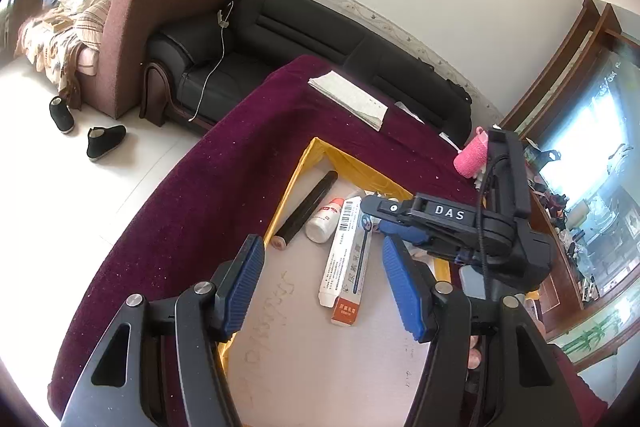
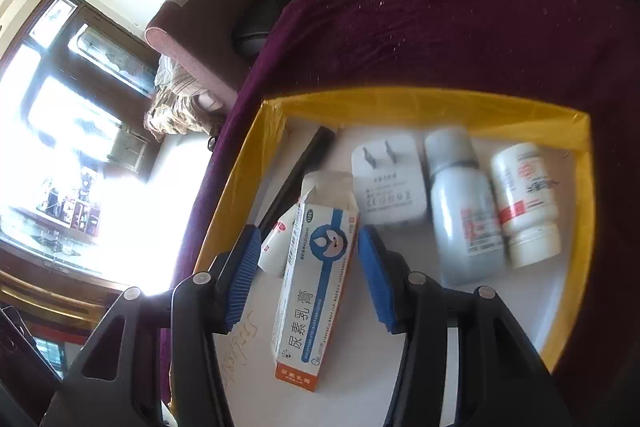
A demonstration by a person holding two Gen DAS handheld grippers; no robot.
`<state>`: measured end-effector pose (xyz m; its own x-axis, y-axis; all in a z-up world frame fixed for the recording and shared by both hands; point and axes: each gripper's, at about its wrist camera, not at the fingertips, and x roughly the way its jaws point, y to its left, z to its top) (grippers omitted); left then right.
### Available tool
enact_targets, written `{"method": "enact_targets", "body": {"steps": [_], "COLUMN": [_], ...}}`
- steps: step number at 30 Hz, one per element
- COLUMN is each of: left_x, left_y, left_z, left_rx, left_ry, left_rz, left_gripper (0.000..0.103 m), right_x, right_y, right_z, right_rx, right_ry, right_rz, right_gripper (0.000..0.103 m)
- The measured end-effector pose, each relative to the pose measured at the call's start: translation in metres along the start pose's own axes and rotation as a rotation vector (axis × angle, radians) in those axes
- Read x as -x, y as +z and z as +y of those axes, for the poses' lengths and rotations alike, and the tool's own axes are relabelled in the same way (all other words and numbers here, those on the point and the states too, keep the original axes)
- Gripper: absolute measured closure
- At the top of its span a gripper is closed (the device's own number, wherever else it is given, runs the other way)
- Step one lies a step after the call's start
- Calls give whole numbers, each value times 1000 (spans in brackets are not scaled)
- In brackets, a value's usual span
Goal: Organize objects
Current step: 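Withdraw both open grippers from the tray toward the loose items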
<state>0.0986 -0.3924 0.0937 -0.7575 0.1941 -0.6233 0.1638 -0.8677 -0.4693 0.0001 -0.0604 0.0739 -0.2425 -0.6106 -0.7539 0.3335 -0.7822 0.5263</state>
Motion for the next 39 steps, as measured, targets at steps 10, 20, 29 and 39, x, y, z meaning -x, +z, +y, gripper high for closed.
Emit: {"method": "enact_targets", "body": {"steps": [10, 20, 29, 39], "left_x": [-7, -105, -119, -27], "left_y": [-14, -48, -30, -44], "left_z": [-29, -71, -91, -164], "left_rx": [-67, -191, -161, -284], "left_ry": [52, 214, 252, 24], "left_rz": [22, 322, 277, 113], "left_gripper": [33, 61, 66, 27], "right_x": [99, 168, 228, 338], "right_y": [-23, -78, -102, -146], "right_z": [11, -40, -93, -150], "right_rx": [229, 237, 152, 128], "right_ry": [-146, -200, -238, -590], "right_rz": [-184, -230, -309, -899], "right_gripper": [44, 44, 44, 3]}}
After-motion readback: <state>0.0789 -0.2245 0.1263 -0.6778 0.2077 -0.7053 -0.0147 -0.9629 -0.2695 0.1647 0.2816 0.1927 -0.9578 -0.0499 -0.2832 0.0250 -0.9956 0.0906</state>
